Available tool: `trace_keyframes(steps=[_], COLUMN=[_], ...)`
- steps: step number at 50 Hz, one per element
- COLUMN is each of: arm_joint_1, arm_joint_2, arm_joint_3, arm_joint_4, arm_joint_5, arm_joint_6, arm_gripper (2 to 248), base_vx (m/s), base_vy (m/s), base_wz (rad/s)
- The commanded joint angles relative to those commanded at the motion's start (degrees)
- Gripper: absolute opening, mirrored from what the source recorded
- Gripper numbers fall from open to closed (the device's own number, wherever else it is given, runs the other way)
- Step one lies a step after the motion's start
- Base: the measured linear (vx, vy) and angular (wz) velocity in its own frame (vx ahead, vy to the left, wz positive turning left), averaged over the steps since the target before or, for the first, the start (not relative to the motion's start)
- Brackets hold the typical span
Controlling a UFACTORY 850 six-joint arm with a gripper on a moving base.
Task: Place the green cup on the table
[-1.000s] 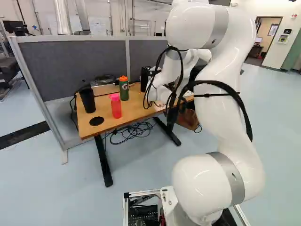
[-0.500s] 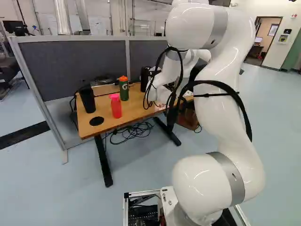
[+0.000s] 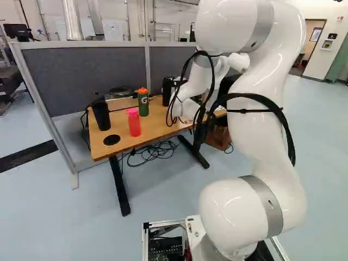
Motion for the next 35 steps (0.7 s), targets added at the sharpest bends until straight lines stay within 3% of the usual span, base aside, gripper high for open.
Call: trace_keyframes(steps=[35], arm_joint_1=[0.3], arm_joint_2=[11.6], arm_joint_3=[11.4], arm_joint_4=[0.0], arm_joint_5=[0.0], arm_joint_6=[0.0], arm_gripper=[247], base_vx=[0.000], base_vy=[0.000], base_wz=[0.000])
